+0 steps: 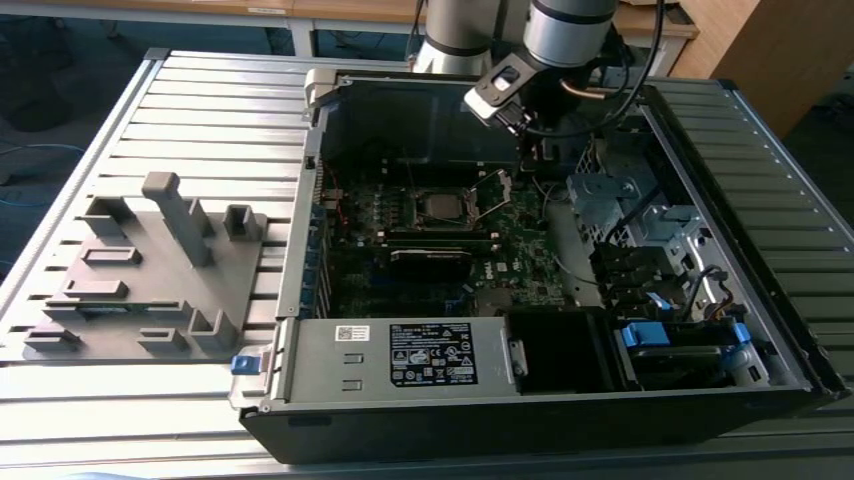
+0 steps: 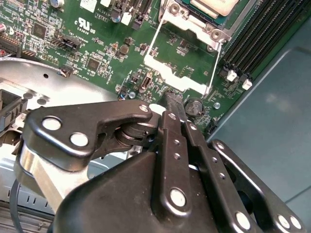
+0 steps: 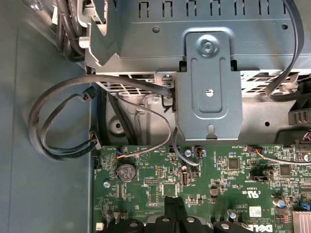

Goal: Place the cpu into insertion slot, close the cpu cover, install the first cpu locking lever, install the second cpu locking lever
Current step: 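Close the cpu cover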

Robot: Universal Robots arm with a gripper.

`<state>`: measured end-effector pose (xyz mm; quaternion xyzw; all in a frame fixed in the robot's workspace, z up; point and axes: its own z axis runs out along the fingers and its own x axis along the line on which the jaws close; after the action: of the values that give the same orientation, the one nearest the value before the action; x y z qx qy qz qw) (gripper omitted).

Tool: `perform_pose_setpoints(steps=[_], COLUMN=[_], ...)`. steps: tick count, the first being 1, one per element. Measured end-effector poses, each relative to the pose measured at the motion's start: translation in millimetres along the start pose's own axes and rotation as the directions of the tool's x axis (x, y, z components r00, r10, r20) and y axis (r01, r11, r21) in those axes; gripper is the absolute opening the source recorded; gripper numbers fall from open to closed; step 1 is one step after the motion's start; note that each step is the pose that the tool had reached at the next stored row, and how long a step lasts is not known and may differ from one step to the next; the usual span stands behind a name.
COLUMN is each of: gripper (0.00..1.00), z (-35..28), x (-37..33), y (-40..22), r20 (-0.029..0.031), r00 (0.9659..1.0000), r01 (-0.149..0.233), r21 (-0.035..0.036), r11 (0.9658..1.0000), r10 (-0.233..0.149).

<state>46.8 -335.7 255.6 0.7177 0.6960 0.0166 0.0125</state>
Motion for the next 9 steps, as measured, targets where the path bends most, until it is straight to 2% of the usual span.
perform_pose_setpoints(steps=[9], gripper=[0.11], z=[3.9], x=[-0.1], y=[-0.2], r20=[0.0000], r00=[1.0000], r01=[0.000], r21=[0.0000], r11=[1.0000], r10=[0.000])
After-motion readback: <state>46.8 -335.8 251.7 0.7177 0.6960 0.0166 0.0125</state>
